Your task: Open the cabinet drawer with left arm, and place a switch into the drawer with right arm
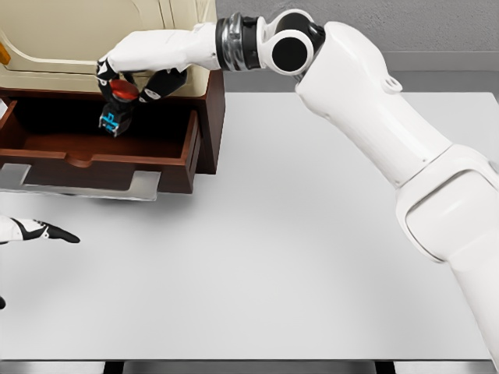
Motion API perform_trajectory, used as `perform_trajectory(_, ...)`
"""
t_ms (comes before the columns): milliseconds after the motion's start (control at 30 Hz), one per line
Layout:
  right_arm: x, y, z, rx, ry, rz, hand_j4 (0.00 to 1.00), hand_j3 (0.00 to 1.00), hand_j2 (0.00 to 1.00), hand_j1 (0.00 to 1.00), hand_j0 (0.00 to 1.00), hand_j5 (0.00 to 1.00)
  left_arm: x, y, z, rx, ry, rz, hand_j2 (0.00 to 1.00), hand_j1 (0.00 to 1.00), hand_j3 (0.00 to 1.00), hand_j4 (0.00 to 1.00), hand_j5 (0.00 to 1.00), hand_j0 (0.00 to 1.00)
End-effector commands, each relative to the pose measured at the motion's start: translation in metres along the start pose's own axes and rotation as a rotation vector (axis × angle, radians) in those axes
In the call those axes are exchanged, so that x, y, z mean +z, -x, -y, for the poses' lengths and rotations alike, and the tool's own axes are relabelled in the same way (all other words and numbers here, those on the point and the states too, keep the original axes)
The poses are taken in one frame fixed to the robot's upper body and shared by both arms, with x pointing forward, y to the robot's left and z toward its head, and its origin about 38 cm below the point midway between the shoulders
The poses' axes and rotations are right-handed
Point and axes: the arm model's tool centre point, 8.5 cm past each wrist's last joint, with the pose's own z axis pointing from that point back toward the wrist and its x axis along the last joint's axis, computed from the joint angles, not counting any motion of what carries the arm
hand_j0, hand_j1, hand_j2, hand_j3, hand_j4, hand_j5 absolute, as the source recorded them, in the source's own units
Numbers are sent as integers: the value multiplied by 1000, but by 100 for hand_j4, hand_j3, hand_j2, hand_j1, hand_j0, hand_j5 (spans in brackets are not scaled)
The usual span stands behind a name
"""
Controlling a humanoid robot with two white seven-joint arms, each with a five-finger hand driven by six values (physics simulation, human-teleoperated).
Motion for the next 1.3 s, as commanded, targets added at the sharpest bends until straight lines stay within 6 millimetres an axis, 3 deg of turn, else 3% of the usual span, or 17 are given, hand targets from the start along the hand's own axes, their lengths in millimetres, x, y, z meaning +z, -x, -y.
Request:
perform_trajectory(0,2,14,-8,85,-91,-116,100,100,100,100,100,100,0,0,-1,3,-4,0,100,100,100,100,100,100)
perform_trajectory(367,-3,2,-1,117,-80,-81,100,100,100,100,100,100,0,0,-1,3,-4,0,100,100,100,100,100,100)
perform_trajectory(467,-12,-40,16,219,-47,30,100,100,100,100,100,100,0,-1,-1,2,-3,1,100,100,100,100,100,100)
perform_trajectory(533,11,-70,17,334,-44,92,100,100,100,100,100,100,0,0,-1,3,-4,0,100,100,100,100,100,100)
perform_trajectory(633,67,-99,12,468,-48,113,100,100,100,100,100,100,0,0,-1,3,-4,0,100,100,100,100,100,100)
perform_trajectory(700,123,-96,9,502,-31,35,100,100,100,100,100,100,0,0,-1,3,-4,0,100,100,100,100,100,100)
perform_trajectory(800,227,-59,-6,436,-10,-220,100,100,100,100,100,100,0,0,-1,3,-4,0,100,100,100,100,100,100)
perform_trajectory(833,254,-49,-20,383,22,-285,100,100,100,100,100,100,0,0,-1,3,-4,0,100,100,100,100,100,100)
perform_trajectory(900,312,-42,-32,340,58,-424,100,100,100,100,100,100,-3,-1,-1,3,-4,9,100,100,100,100,100,100)
perform_trajectory(933,325,-39,-41,311,67,-456,100,100,100,100,100,100,-5,-1,-1,3,-4,15,100,100,100,100,100,100)
perform_trajectory(1100,335,-16,-78,191,39,-501,100,100,100,100,100,100,-20,-3,-2,7,-6,61,100,100,100,100,100,100)
perform_trajectory(1267,339,-5,-98,133,9,-525,100,100,100,100,100,100,-40,-4,3,20,2,116,100,100,100,100,100,100)
